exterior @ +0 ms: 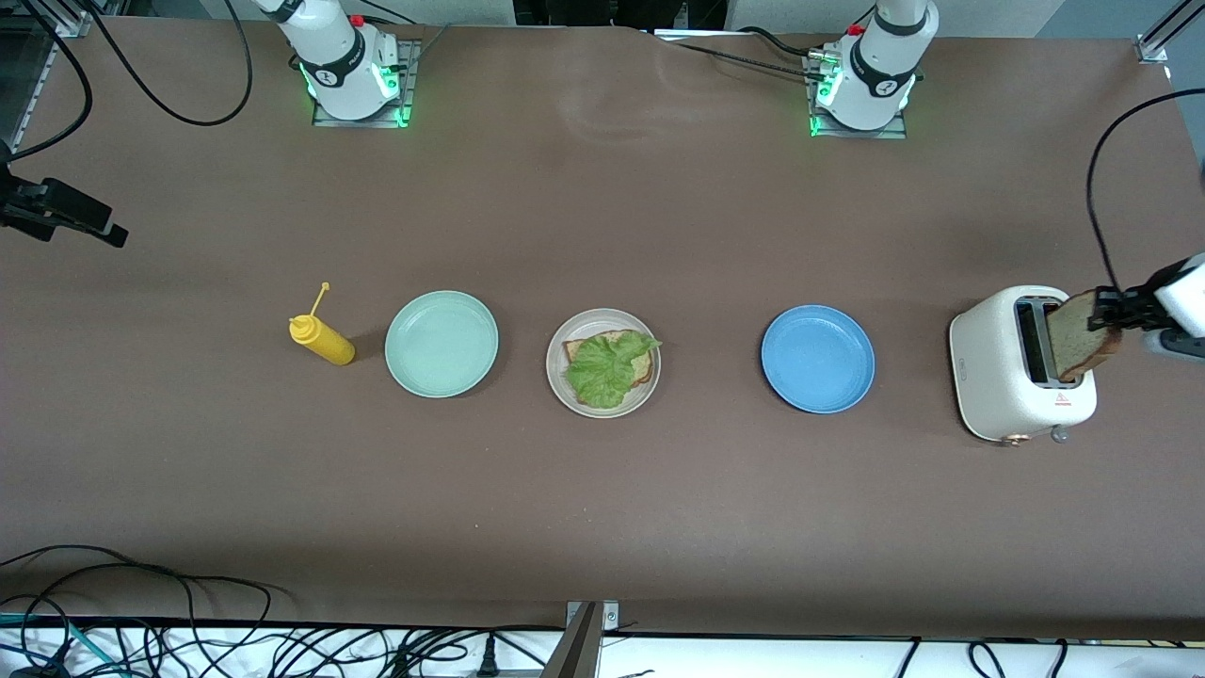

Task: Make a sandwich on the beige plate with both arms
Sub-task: 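Lift the bread slice out of the toaster with the left gripper, then carry the bread slice with the left gripper onto the lettuce, then open the left gripper to release the bread on the sandwich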

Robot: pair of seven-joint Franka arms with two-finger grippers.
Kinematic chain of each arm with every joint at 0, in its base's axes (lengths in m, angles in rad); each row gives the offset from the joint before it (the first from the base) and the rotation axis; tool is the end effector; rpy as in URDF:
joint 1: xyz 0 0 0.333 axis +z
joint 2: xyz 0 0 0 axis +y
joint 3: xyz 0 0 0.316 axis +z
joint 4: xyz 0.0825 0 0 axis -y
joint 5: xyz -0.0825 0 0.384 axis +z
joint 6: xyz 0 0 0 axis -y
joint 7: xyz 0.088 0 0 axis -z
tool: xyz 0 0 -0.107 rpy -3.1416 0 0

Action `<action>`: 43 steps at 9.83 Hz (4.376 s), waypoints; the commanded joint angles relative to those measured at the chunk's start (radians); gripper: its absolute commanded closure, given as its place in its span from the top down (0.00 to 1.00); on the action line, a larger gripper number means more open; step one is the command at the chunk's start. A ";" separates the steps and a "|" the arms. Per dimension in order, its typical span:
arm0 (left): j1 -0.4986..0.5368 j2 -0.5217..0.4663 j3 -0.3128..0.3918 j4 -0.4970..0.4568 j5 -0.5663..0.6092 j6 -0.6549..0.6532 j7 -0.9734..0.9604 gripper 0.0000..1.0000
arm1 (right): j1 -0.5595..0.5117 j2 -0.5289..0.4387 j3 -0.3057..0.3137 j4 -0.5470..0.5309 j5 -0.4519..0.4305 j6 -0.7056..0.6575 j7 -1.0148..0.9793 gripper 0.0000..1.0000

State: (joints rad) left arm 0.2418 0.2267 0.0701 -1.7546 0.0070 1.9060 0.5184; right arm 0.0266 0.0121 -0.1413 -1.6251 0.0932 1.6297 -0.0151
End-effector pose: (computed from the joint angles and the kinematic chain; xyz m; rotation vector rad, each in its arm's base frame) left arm 0.5870 0.1870 0.4318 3.1122 -0.3284 -0.1212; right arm 0.5596 -0.0545 0.5977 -3.0458 0.1607 0.0022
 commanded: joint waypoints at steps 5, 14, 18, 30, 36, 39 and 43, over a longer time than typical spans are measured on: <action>-0.021 0.052 -0.043 0.147 -0.412 -0.384 0.015 0.00 | -0.004 0.006 0.058 0.001 -0.113 0.018 0.011 1.00; -0.393 0.190 -0.043 0.127 -0.881 -0.253 -0.243 0.00 | -0.005 -0.003 0.054 0.014 -0.038 0.001 0.006 1.00; -0.582 0.232 -0.043 0.087 -0.978 0.022 -0.400 0.00 | -0.005 -0.003 0.057 0.016 -0.052 0.001 0.009 1.00; -0.840 0.407 -0.043 0.099 -1.161 0.496 -0.489 0.00 | -0.004 0.000 0.048 0.016 -0.050 0.009 0.004 1.00; -0.828 0.431 -0.032 0.093 -1.142 0.496 -0.482 1.00 | -0.004 -0.001 0.046 0.016 -0.050 0.010 0.004 1.00; -0.799 0.413 -0.029 0.089 -1.021 0.481 -0.503 1.00 | -0.004 -0.001 0.046 0.016 -0.050 0.010 0.004 1.00; -0.707 0.359 -0.024 0.101 -0.675 0.304 -0.613 1.00 | -0.004 -0.001 0.046 0.016 -0.049 0.010 0.004 1.00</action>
State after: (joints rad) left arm -0.5096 0.6270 0.0489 -1.6535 -0.7806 2.2958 -0.0491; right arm 0.0267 0.0154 -0.0958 -1.6198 0.0364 1.6441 -0.0082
